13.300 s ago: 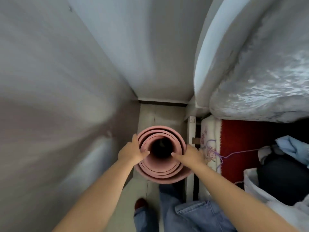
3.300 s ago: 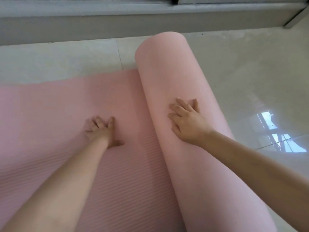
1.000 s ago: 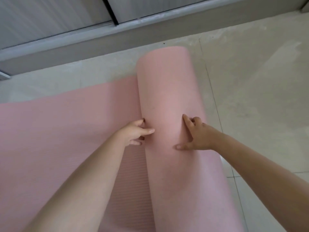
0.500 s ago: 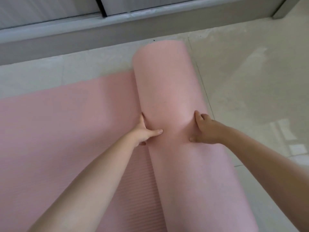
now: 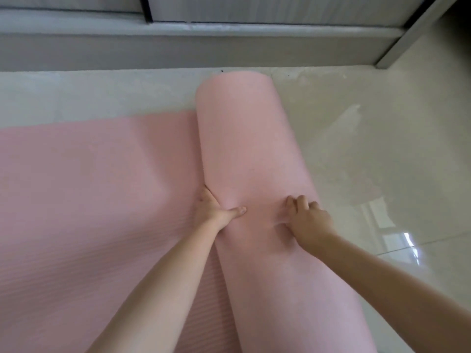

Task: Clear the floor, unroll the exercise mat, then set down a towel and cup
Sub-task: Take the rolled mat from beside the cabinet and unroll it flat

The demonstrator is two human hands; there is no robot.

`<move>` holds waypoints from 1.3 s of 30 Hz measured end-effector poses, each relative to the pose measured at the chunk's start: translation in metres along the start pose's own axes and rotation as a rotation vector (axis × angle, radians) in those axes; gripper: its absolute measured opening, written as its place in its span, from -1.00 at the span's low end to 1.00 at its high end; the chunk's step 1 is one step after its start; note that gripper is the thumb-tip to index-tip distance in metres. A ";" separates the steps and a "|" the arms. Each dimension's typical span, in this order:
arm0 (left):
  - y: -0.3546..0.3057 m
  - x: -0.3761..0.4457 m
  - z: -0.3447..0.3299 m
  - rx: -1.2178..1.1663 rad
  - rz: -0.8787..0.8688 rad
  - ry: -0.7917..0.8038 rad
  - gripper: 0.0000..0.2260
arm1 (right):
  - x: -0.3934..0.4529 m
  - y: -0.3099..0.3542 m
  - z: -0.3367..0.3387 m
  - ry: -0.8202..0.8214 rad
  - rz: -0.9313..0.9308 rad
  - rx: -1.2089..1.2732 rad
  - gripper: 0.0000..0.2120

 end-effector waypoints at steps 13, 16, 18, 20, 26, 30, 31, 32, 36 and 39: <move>0.000 -0.028 0.003 -0.218 -0.045 -0.069 -0.50 | 0.006 -0.024 0.001 0.196 0.092 0.588 -0.25; 0.007 -0.046 0.001 -0.368 0.112 0.012 -0.64 | 0.008 -0.040 0.004 0.172 0.102 0.709 -0.24; 0.006 -0.056 -0.001 -0.459 0.195 0.102 -0.74 | 0.006 -0.050 0.004 0.158 0.121 0.758 -0.26; 0.000 -0.061 -0.004 -0.489 0.189 0.143 -0.75 | 0.003 -0.059 0.006 0.125 0.178 0.750 -0.29; -0.041 -0.090 -0.039 -0.491 0.098 0.188 -0.71 | 0.002 -0.111 0.007 0.097 0.207 0.817 -0.35; -0.071 -0.100 -0.060 -0.434 0.054 0.124 -0.70 | -0.005 -0.153 0.017 -0.049 0.235 1.006 -0.46; -0.078 -0.100 -0.068 -0.401 0.036 0.106 -0.70 | -0.008 -0.163 0.022 -0.097 0.290 1.041 -0.47; -0.085 -0.101 -0.074 -0.371 0.018 0.085 -0.70 | -0.011 -0.170 0.027 -0.136 0.357 1.068 -0.48; -0.113 -0.101 -0.108 -0.362 0.004 0.037 -0.69 | -0.001 -0.208 0.032 -0.181 0.490 1.081 -0.59; -0.122 -0.102 -0.130 -0.372 0.033 -0.020 -0.61 | 0.002 -0.230 0.039 -0.310 0.548 0.959 -0.57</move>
Point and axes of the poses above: each hand's wrist, its own x-axis towards the middle knuckle, its own z-axis out of the back of the hand, y = z × x, the point moved 7 cm from there along x, towards the middle knuckle, and after that the axes turned 6 degrees about -y, right-handed, at the moved point
